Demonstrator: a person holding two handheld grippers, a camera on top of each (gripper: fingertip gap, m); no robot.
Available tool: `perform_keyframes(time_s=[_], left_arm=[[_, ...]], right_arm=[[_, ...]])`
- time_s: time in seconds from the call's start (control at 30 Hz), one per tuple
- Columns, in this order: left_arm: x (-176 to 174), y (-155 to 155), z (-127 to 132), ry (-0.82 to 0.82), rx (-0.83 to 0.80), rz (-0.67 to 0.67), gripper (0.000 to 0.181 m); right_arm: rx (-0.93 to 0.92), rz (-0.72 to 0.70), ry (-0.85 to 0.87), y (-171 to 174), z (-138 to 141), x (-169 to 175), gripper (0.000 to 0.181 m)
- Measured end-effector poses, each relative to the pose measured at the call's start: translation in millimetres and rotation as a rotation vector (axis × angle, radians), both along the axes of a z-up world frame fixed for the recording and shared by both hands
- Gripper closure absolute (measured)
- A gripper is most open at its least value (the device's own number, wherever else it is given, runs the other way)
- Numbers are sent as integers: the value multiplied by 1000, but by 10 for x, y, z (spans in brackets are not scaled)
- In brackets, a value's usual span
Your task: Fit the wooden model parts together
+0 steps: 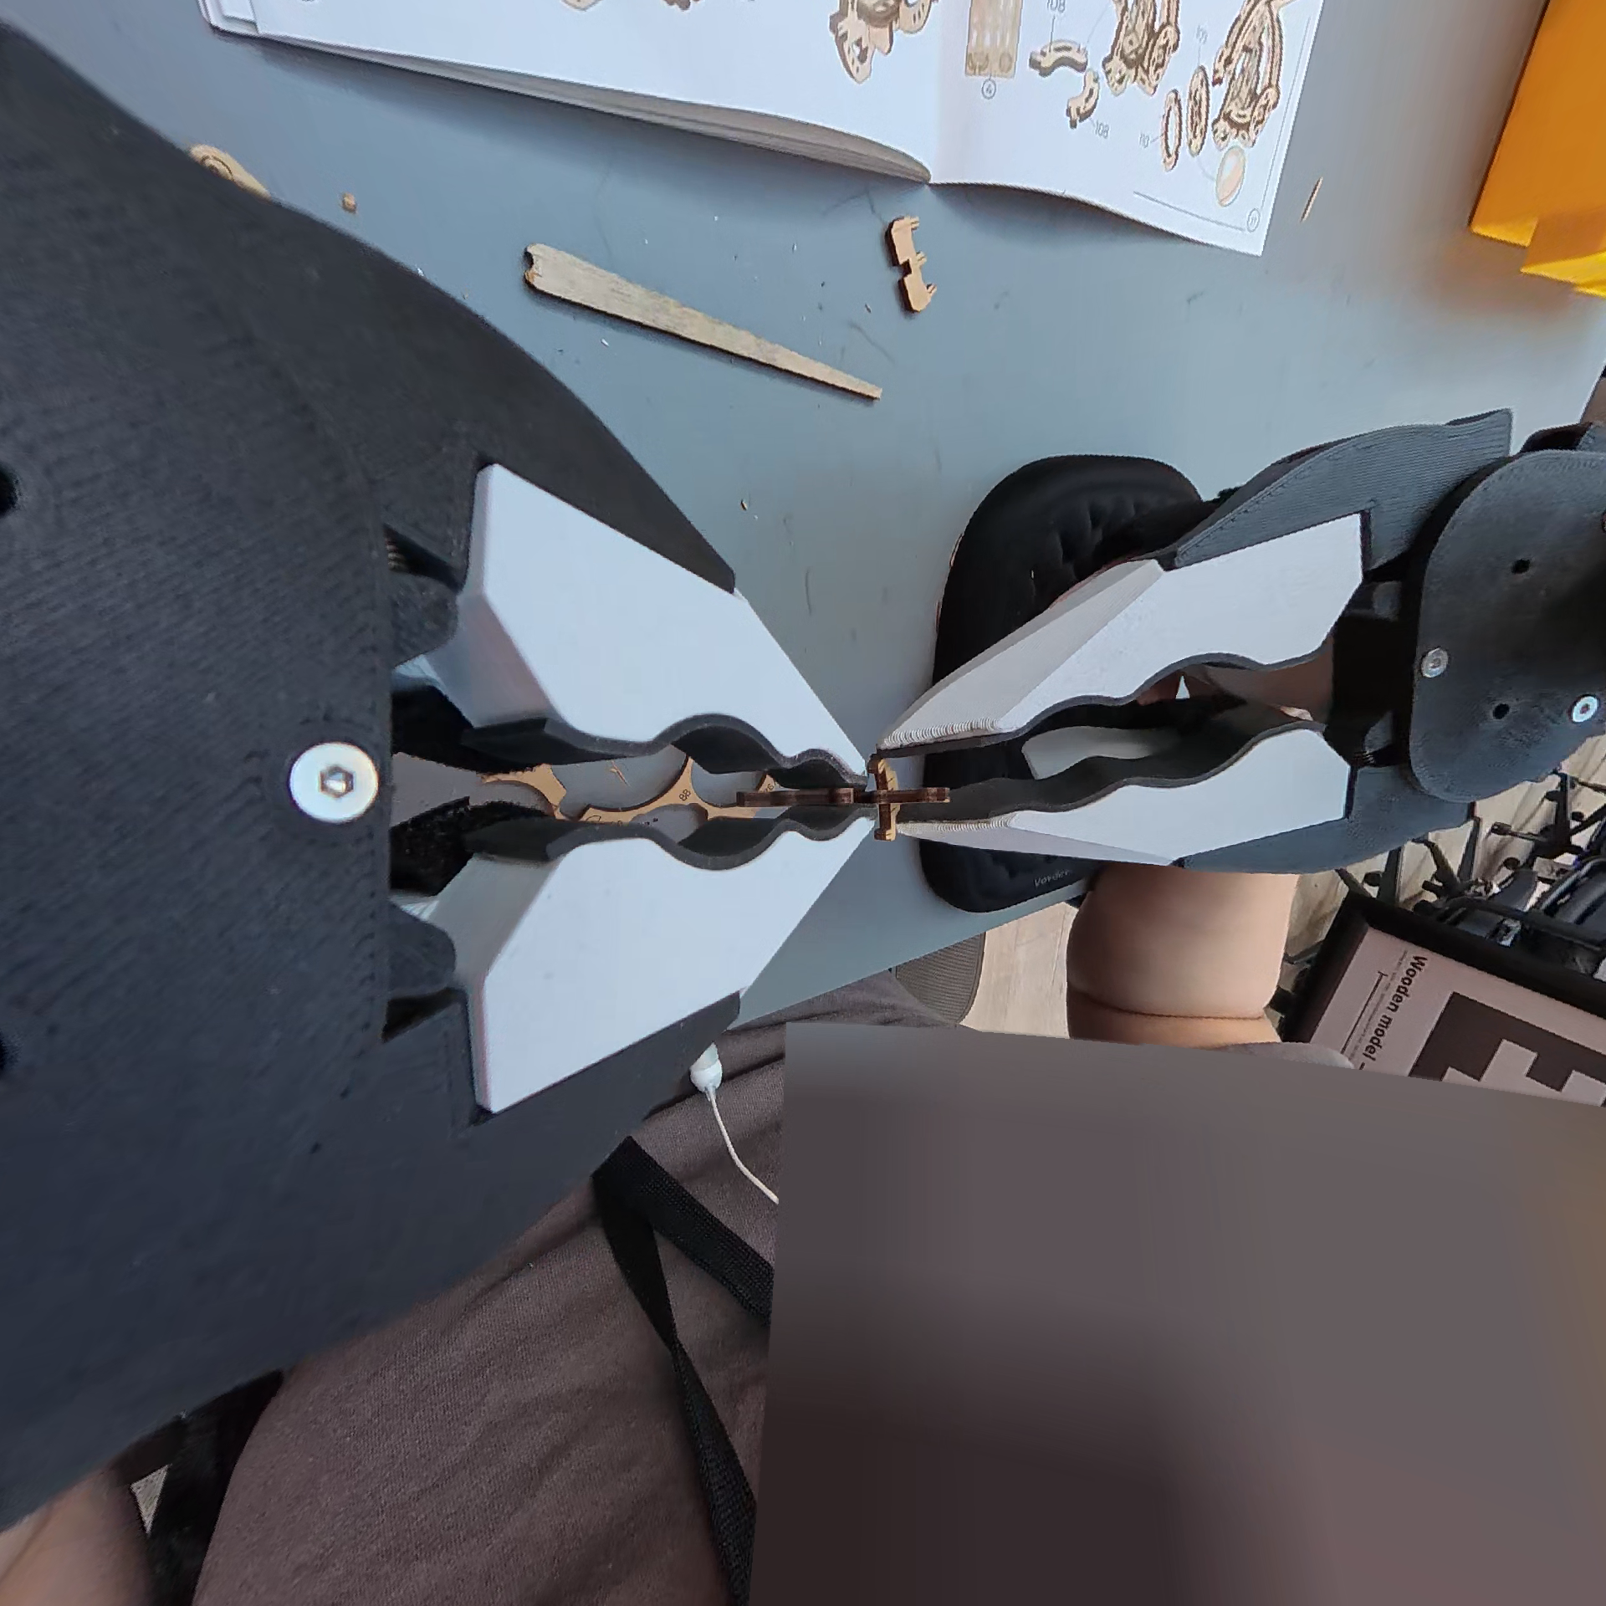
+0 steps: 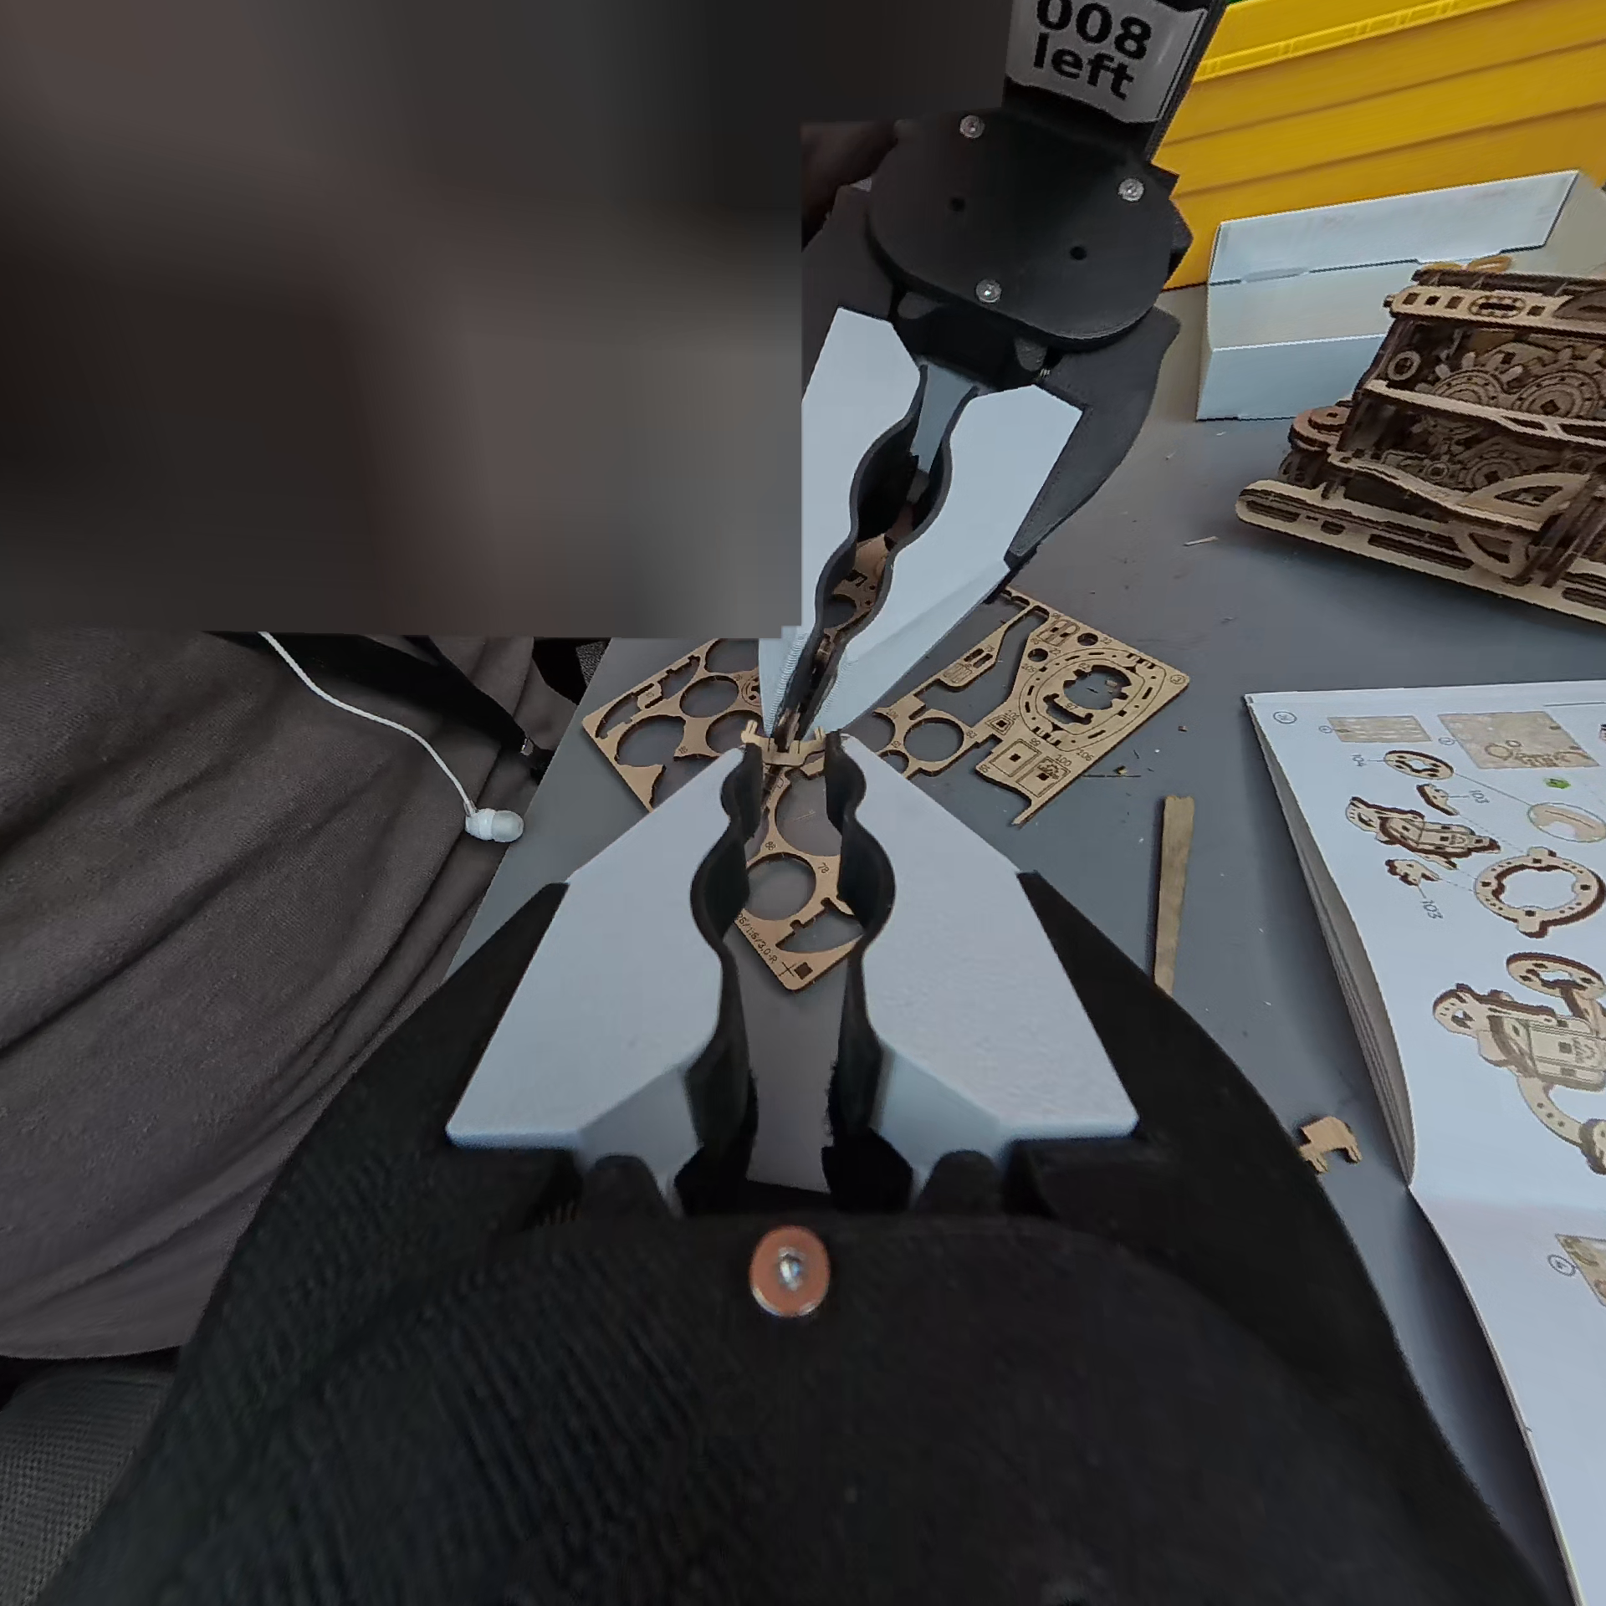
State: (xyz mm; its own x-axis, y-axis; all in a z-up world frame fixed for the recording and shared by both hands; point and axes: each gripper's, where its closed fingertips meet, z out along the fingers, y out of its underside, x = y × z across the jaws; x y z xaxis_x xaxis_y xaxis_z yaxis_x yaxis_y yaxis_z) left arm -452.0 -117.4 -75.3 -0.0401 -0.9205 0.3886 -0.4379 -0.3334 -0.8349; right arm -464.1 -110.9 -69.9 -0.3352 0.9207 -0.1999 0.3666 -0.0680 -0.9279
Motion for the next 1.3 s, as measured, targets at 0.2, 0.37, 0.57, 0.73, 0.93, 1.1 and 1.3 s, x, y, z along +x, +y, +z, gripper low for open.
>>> perform_keyframes(time_s=[0.2, 0.37, 0.57, 0.73, 0.93, 1.1, 1.3], left_arm=[[-20, 49, -49, 28, 6, 25, 181], [-32, 99, -39, 31, 35, 52, 181], [-32, 131, -12, 27, 79, 72, 181], [-61, 183, -30, 33, 64, 97, 181], [-56, 190, -45, 31, 13, 106, 181], [-56, 214, -75, 25, -56, 116, 181], [-28, 223, -120, 26, -138, 113, 181]], right_arm=[[-59, -28, -26, 53, -46, -22, 169], [-131, -51, -17, 103, -30, -39, 169], [-108, -60, 11, 130, -2, -36, 169], [-145, -84, 9, 175, -27, -64, 168], [-168, -80, 1, 184, -46, -61, 168], [-177, -92, -16, 208, -77, -62, 168], [-188, -90, -57, 217, -129, -34, 167]])
